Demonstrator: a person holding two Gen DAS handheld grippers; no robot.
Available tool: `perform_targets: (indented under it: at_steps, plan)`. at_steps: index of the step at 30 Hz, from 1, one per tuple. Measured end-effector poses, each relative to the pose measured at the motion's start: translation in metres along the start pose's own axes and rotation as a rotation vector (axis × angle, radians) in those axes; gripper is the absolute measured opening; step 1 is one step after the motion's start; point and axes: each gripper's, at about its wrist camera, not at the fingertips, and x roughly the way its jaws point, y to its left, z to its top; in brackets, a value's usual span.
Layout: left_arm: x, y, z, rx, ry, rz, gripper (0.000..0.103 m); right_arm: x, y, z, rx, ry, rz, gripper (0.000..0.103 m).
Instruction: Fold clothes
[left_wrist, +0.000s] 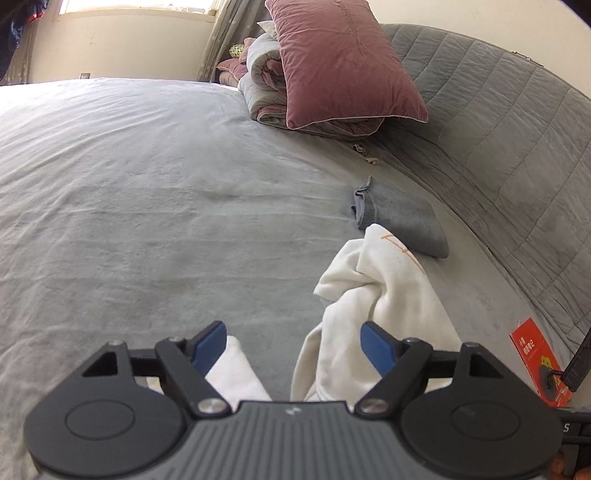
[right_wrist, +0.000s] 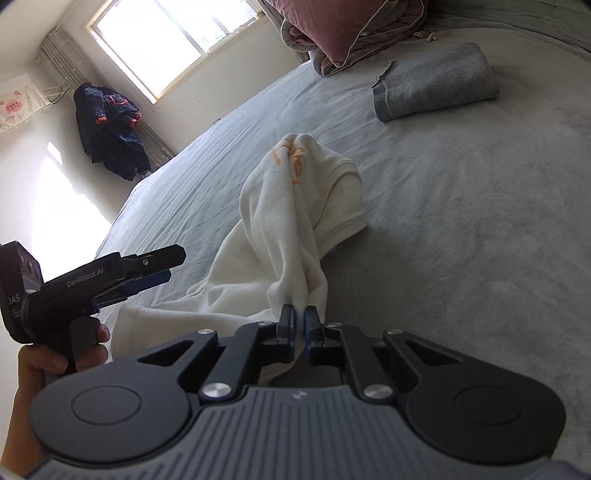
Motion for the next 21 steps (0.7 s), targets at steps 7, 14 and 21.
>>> perform_targets:
  at_steps: [7, 14, 21]
  plan:
    - [0.046, -0.010, 0.013, -0.036, 0.085, -0.041, 0.080, -0.011, -0.032, 0.010, 0.110, -0.002, -0.024, 0.008]
    - [0.088, -0.022, -0.007, -0.197, 0.172, -0.144, 0.070, -0.018, -0.049, 0.016, 0.181, -0.007, -0.021, 0.008]
    - [0.076, -0.043, -0.023, -0.208, 0.100, -0.099, 0.022, -0.018, -0.048, 0.017, 0.210, 0.010, -0.027, 0.008]
